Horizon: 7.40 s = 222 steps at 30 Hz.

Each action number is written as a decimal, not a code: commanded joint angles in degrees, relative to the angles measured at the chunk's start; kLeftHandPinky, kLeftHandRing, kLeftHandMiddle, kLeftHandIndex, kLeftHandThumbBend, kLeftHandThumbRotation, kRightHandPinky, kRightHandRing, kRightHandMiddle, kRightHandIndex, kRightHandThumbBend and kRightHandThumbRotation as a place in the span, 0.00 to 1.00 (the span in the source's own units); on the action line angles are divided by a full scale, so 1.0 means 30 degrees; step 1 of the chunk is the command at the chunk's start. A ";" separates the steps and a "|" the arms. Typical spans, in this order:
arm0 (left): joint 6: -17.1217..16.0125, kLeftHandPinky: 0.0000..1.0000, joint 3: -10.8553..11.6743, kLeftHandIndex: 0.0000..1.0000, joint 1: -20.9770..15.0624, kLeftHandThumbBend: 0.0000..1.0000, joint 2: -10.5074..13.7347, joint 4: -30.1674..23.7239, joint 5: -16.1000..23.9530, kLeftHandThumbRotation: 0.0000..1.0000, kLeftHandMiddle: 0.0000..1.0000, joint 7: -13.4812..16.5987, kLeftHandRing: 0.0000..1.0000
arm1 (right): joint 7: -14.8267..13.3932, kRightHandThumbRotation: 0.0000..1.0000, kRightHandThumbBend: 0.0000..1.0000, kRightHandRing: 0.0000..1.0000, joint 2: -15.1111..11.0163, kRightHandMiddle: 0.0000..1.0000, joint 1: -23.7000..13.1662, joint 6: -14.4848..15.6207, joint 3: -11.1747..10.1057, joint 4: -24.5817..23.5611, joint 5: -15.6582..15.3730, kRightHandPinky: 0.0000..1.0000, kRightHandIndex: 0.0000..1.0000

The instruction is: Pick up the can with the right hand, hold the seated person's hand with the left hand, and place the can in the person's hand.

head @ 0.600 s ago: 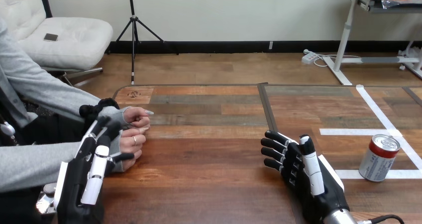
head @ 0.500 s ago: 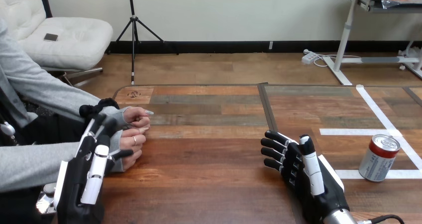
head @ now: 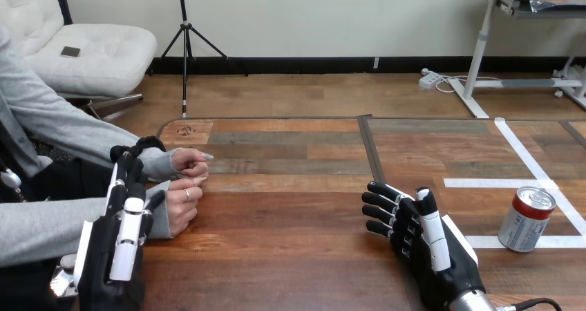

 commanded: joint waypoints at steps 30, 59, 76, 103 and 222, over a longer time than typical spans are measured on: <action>0.0644 1.00 0.0447 1.00 -0.2162 0.61 -0.0075 0.0224 -0.1317 1.00 1.00 -0.0933 1.00 | 0.0115 1.00 0.92 0.86 -0.0438 0.86 -0.2190 0.0319 -0.0117 -0.0398 0.0169 0.85 0.85; 0.0074 1.00 0.0875 1.00 -0.2912 0.68 0.0155 0.1847 -0.0501 1.00 1.00 -0.1041 1.00 | 0.0646 1.00 0.95 0.87 -0.1208 0.85 -0.3723 0.0420 -0.0592 -0.2854 0.1218 0.88 0.84; 0.0168 1.00 0.0859 1.00 -0.2774 0.62 0.0042 0.1780 -0.0662 1.00 1.00 -0.1182 1.00 | -0.0366 1.00 0.98 0.85 -0.2605 0.83 -0.5458 0.0454 -0.1530 -0.2904 0.1268 0.84 0.83; 0.0058 1.00 0.0824 0.99 -0.2367 0.60 -0.0058 0.1390 -0.0758 1.00 1.00 -0.1340 1.00 | -0.1676 1.00 0.96 0.85 -0.4876 0.83 -0.7563 -0.1044 -0.3502 0.1433 0.1140 0.80 0.83; 0.0187 1.00 0.0700 0.97 -0.2081 0.51 0.0085 0.0737 -0.0241 1.00 0.98 -0.0832 0.99 | -0.5458 0.44 0.99 0.91 -0.6693 0.89 -0.6791 -0.0066 -0.3418 0.9674 -0.1771 0.91 0.89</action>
